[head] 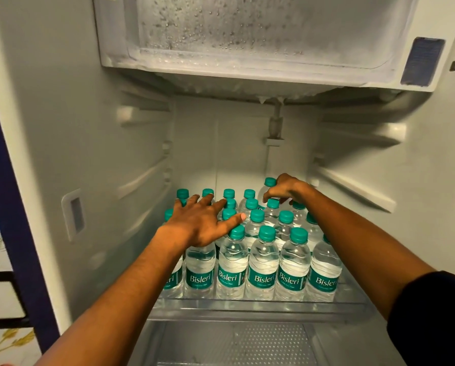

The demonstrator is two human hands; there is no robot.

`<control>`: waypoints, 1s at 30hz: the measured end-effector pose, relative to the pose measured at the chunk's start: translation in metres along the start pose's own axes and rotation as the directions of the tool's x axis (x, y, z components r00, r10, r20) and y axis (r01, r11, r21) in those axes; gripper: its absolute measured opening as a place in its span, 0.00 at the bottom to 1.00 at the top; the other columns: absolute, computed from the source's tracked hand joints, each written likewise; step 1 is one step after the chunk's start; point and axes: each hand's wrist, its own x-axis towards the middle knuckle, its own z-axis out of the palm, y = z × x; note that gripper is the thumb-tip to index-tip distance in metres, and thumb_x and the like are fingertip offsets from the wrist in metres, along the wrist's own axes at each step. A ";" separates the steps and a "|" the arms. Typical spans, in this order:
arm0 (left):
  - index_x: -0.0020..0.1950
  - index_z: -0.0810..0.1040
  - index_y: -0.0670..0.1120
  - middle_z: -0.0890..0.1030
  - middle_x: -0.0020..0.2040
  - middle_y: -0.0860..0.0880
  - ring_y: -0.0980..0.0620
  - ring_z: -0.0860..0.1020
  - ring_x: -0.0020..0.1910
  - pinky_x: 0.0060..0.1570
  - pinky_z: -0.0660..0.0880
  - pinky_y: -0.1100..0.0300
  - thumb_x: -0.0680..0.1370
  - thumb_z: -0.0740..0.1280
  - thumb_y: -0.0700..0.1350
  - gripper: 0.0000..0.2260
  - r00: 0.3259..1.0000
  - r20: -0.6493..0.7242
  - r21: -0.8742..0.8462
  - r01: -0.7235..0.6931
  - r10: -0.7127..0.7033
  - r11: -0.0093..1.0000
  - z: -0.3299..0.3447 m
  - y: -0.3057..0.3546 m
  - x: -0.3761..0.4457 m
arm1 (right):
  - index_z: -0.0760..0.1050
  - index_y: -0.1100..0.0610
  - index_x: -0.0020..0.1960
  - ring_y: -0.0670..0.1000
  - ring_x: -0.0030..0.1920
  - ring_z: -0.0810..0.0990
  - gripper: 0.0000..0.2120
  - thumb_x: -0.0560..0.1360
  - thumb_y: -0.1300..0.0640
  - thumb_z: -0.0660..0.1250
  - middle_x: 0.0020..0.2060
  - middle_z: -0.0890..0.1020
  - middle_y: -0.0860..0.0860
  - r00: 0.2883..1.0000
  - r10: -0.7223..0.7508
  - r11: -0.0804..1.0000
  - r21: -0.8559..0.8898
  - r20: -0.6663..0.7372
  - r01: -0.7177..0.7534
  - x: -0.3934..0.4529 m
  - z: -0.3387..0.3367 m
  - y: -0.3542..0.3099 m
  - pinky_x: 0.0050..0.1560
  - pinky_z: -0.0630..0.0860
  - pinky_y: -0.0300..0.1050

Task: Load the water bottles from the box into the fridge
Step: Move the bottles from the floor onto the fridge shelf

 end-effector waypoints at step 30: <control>0.79 0.49 0.60 0.46 0.81 0.50 0.43 0.47 0.79 0.74 0.45 0.36 0.66 0.35 0.75 0.43 1.000 0.010 -0.012 0.006 -0.006 1.000 0.000 -0.001 -0.001 | 0.75 0.62 0.63 0.57 0.54 0.82 0.18 0.75 0.59 0.72 0.58 0.80 0.57 0.998 0.060 0.990 -0.129 -0.003 -0.060 -0.004 -0.016 0.025 0.56 0.80 0.49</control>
